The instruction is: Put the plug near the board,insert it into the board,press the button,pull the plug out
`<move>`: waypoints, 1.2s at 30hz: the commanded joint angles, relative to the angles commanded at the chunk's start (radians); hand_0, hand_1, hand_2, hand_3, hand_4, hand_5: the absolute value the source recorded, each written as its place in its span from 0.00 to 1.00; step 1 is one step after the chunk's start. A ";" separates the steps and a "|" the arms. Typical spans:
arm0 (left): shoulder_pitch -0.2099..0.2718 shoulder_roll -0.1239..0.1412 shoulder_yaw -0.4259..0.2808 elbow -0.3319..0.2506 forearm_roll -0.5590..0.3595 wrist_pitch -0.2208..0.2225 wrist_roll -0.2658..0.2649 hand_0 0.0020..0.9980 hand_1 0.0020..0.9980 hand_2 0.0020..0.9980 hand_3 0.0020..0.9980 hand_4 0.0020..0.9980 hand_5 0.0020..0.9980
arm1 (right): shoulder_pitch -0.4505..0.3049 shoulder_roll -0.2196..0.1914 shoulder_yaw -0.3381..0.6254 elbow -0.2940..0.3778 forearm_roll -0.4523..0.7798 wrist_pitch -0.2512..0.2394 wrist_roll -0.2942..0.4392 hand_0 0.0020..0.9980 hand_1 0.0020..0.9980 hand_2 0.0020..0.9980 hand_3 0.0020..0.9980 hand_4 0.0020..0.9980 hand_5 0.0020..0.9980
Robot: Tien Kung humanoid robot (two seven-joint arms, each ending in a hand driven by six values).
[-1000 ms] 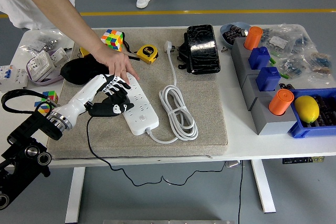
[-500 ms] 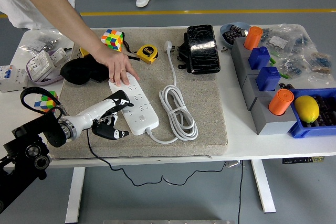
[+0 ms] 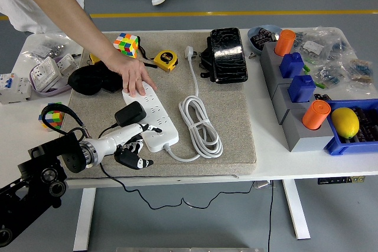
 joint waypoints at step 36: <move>-0.013 -0.027 -0.030 0.144 -0.059 0.399 -0.438 0.19 0.23 0.43 0.62 0.77 0.10 | 0.002 0.003 0.009 0.002 -0.004 0.000 0.001 0.56 0.65 0.61 0.53 0.90 0.44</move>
